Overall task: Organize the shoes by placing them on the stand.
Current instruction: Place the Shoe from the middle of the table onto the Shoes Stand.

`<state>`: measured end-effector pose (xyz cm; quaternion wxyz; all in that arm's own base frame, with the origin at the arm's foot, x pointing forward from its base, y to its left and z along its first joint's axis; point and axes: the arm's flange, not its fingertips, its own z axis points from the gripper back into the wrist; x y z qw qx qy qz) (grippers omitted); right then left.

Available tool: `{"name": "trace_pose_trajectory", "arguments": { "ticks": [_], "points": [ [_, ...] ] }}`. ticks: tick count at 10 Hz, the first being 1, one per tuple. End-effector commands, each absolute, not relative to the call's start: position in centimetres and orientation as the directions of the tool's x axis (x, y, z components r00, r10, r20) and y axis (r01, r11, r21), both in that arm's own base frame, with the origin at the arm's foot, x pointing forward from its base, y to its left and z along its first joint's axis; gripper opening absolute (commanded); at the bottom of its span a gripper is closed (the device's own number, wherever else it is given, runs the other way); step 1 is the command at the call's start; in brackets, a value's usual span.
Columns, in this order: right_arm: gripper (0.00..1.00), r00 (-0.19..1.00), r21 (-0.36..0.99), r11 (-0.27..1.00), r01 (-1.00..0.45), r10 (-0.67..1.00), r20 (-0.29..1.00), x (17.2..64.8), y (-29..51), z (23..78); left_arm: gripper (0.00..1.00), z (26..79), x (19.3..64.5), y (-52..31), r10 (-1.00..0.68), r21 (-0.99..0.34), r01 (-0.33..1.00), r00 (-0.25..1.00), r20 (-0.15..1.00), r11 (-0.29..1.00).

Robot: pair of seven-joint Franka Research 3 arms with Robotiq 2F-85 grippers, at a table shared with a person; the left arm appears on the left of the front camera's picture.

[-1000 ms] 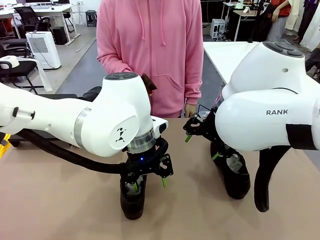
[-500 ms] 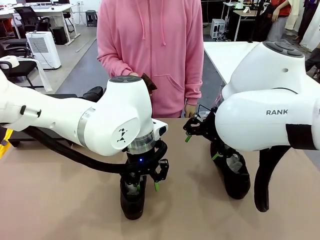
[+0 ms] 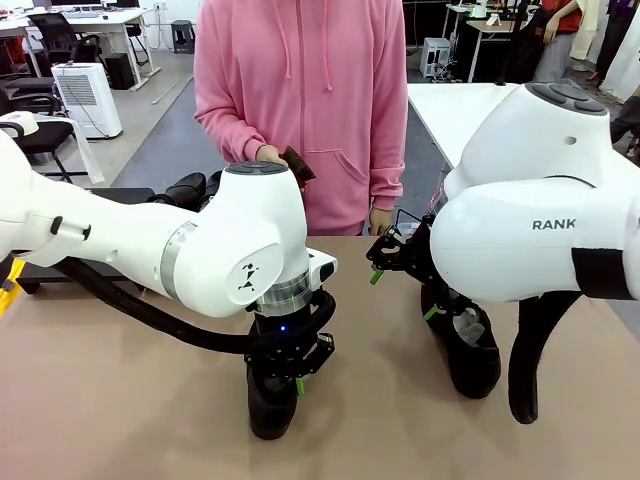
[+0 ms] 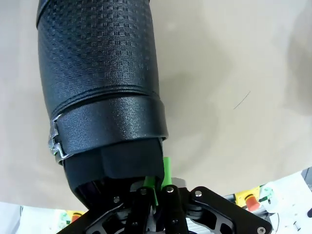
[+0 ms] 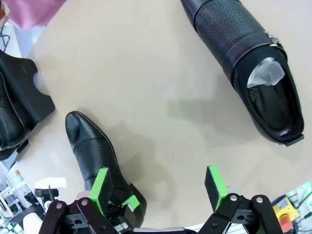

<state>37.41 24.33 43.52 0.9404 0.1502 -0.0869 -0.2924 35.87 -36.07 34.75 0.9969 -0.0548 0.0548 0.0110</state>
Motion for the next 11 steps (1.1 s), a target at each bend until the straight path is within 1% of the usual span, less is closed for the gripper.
{"name": "trace_pose_trajectory", "arguments": {
  "ticks": [1, 2, 3, 4, 5, 7, 9, 10, 11],
  "points": [
    [1.00, 0.826, 0.350, 0.789, 0.505, -0.559, 0.070, 37.9, 24.3, 43.8, 0.00, 36.1, 35.8, -36.2, 0.011, -0.096, -0.020, 0.996, -0.094, 0.995],
    [1.00, 0.826, 0.350, 0.789, 0.505, -0.559, 0.070, 37.9, 24.3, 43.8, 0.00, 37.1, 35.2, -35.7, -0.006, -0.139, -0.011, 0.993, -0.117, 0.990],
    [1.00, 0.826, 0.350, 0.789, 0.505, -0.559, 0.070, 37.9, 24.3, 43.8, 0.00, 39.3, 34.1, -34.9, -0.021, -0.162, 0.005, 0.995, -0.099, 0.987],
    [1.00, 0.826, 0.350, 0.789, 0.505, -0.559, 0.070, 37.9, 24.3, 43.8, 0.00, 42.5, 33.1, -33.5, -0.011, -0.183, 0.002, 0.999, -0.047, 0.983],
    [1.00, 0.826, 0.350, 0.789, 0.505, -0.559, 0.070, 37.9, 24.3, 43.8, 0.00, 45.6, 32.8, -31.7, -0.022, -0.172, 0.024, 1.000, 0.013, 0.985],
    [1.00, 0.826, 0.350, 0.789, 0.505, -0.559, 0.070, 37.9, 24.3, 43.8, 0.00, 51.8, 32.5, -28.6, -0.025, -0.176, 0.059, 0.981, 0.193, 0.983],
    [1.00, 0.826, 0.350, 0.789, 0.505, -0.559, 0.070, 37.9, 24.3, 43.8, 0.00, 54.6, 32.8, -25.2, -0.004, -0.091, 0.033, 0.952, 0.306, 0.995],
    [1.00, 0.826, 0.350, 0.789, 0.505, -0.559, 0.070, 37.9, 24.3, 43.8, 0.00, 55.7, 33.2, -22.9, 0.005, -0.033, 0.006, 0.946, 0.324, 0.999],
    [1.00, 0.826, 0.350, 0.789, 0.505, -0.559, 0.070, 37.9, 24.3, 43.8, 0.00, 56.9, 33.9, -20.2, 0.028, -0.006, -0.027, 0.940, 0.339, 1.000]
  ]
}}
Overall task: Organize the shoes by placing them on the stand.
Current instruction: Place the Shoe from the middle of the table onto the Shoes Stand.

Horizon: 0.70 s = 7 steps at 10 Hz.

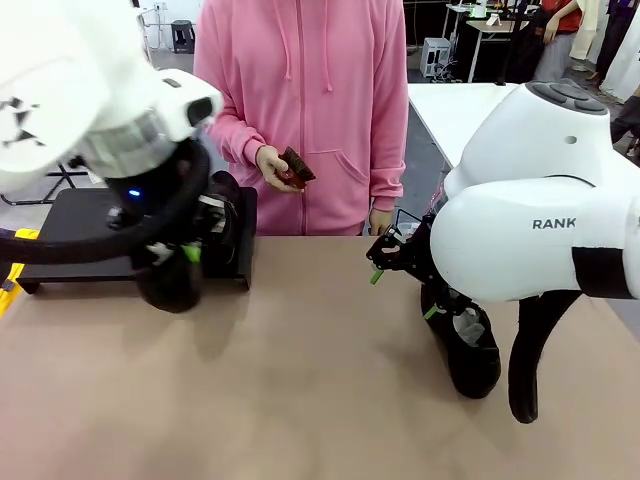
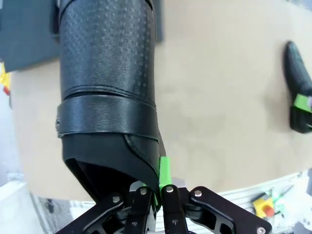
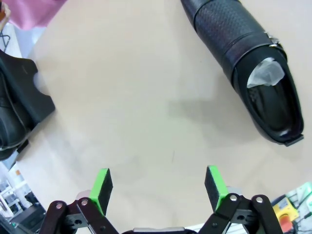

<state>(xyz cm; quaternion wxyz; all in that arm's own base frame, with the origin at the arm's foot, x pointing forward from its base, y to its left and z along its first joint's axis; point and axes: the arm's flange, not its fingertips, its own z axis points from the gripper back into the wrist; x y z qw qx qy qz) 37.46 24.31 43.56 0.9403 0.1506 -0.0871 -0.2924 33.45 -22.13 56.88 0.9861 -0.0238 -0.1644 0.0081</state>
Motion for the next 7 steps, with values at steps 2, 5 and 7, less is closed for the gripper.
{"name": "trace_pose_trajectory", "arguments": {
  "ticks": [2, 5, 7],
  "points": [
    [1.00, 0.826, 0.350, 0.789, 0.505, -0.559, 0.070, 37.9, 24.3, 43.8, 0.00, 58.3, 35.6, -14.5, 0.061, 0.028, -0.076, 0.931, 0.360, 0.997],
    [1.00, 0.826, 0.350, 0.789, 0.505, -0.559, 0.070, 37.9, 24.3, 43.8, 0.00, 59.4, 37.4, -8.8, 0.081, 0.060, -0.114, 0.911, 0.405, 0.992],
    [1.00, 0.826, 0.350, 0.789, 0.505, -0.559, 0.070, 37.9, 24.3, 43.8, 0.00, 59.0, 38.4, -6.5, 0.176, -0.042, -0.173, 0.910, 0.377, 0.984]
  ]
}}
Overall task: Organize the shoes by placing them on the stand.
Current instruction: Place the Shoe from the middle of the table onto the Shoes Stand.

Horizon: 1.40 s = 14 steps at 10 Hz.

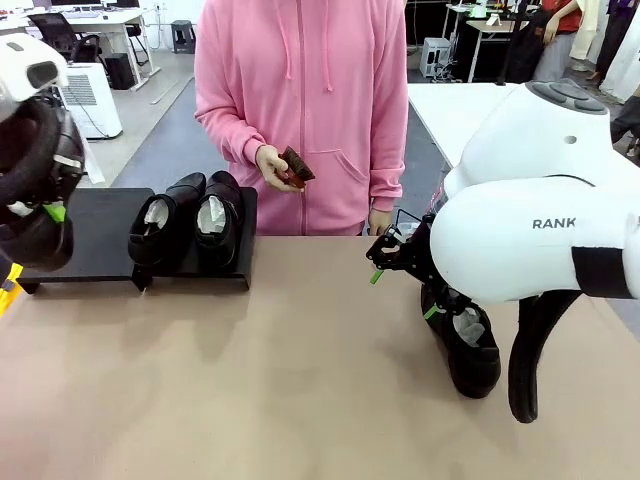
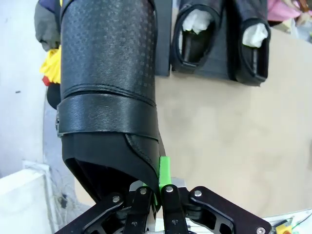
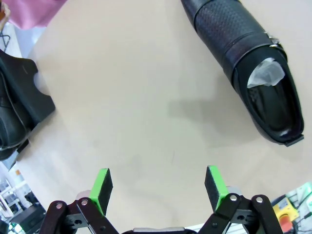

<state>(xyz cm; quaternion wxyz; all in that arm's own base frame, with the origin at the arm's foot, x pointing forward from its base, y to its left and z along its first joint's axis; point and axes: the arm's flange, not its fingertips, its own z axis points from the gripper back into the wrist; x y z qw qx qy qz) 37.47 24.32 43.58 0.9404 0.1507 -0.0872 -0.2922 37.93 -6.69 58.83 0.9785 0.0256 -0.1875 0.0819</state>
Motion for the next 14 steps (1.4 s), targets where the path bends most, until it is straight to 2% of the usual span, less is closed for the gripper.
{"name": "trace_pose_trajectory", "arguments": {
  "ticks": [1, 6, 7, 9, 12, 14],
  "points": [
    [1.00, 0.826, 0.350, 0.789, 0.505, -0.559, 0.070, 37.9, 24.3, 43.8, 0.00, 58.8, 37.5, -8.0, 0.116, 0.047, -0.144, 0.920, 0.374, 0.988],
    [1.00, 0.826, 0.350, 0.789, 0.505, -0.559, 0.070, 37.9, 24.3, 43.8, 0.00, 58.3, 37.7, -8.2, 0.117, 0.040, -0.140, 0.925, 0.362, 0.989],
    [1.00, 0.826, 0.350, 0.789, 0.505, -0.559, 0.070, 37.9, 24.3, 43.8, 0.00, 57.4, 38.9, -8.6, 0.126, 0.089, -0.174, 0.910, 0.396, 0.981],
    [1.00, 0.826, 0.350, 0.789, 0.505, -0.559, 0.070, 37.9, 24.3, 43.8, 0.00, 55.0, 42.0, -7.3, 0.023, 0.175, -0.113, 0.894, 0.447, 0.978],
    [1.00, 0.826, 0.350, 0.789, 0.505, -0.559, 0.070, 37.9, 24.3, 43.8, 0.00, 53.7, 46.0, -3.8, -0.006, 0.211, -0.109, 0.877, 0.480, 0.971],
    [1.00, 0.826, 0.350, 0.789, 0.505, -0.559, 0.070, 37.9, 24.3, 43.8, 0.00, 52.4, 47.8, -1.9, -0.039, 0.267, -0.094, 0.890, 0.455, 0.959]
  ]
}}
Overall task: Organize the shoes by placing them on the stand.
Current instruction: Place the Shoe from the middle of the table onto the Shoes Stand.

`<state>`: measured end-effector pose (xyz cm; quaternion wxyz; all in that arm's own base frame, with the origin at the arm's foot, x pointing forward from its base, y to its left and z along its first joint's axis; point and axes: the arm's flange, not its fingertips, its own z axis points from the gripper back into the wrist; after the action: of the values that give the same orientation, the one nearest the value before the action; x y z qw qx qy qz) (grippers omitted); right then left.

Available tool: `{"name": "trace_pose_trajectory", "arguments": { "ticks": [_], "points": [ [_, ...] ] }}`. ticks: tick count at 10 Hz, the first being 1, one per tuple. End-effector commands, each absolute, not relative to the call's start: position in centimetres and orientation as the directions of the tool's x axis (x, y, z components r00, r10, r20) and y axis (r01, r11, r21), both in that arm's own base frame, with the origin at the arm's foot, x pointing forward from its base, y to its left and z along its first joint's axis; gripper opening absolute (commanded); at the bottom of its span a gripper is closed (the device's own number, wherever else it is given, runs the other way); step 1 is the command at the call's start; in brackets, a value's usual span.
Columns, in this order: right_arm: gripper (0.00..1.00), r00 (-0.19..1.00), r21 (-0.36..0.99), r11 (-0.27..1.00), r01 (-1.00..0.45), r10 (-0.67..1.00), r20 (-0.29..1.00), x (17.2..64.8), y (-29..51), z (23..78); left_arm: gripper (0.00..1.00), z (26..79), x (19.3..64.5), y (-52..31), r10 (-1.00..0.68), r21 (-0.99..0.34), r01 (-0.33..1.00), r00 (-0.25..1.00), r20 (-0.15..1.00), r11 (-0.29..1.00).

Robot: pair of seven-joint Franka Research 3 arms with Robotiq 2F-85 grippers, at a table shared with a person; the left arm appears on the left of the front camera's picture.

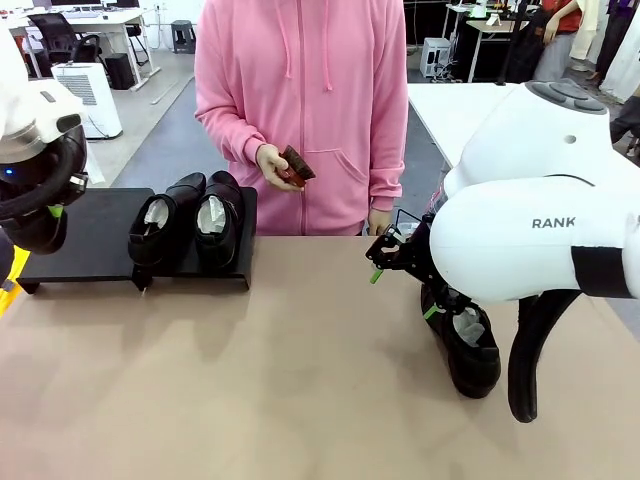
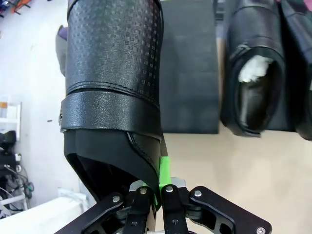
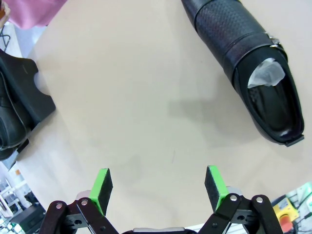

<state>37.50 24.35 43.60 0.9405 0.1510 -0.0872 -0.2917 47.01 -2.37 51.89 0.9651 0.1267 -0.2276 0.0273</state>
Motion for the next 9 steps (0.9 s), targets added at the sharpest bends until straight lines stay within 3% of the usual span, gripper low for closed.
{"name": "trace_pose_trajectory", "arguments": {
  "ticks": [1, 5, 9],
  "points": [
    [1.00, 0.826, 0.350, 0.789, 0.505, -0.559, 0.070, 37.9, 24.3, 43.8, 0.00, 51.5, 48.5, -1.0, -0.052, 0.262, -0.073, 0.896, 0.441, 0.962],
    [1.00, 0.826, 0.350, 0.789, 0.505, -0.559, 0.070, 37.9, 24.3, 43.8, 0.00, 47.8, 51.1, 1.7, -0.105, 0.231, 0.005, 0.899, 0.424, 0.973],
    [1.00, 0.826, 0.350, 0.789, 0.505, -0.559, 0.070, 37.9, 24.3, 43.8, 0.00, 46.7, 53.7, 3.0, -0.103, 0.257, -0.022, 0.880, 0.464, 0.966]
  ]
}}
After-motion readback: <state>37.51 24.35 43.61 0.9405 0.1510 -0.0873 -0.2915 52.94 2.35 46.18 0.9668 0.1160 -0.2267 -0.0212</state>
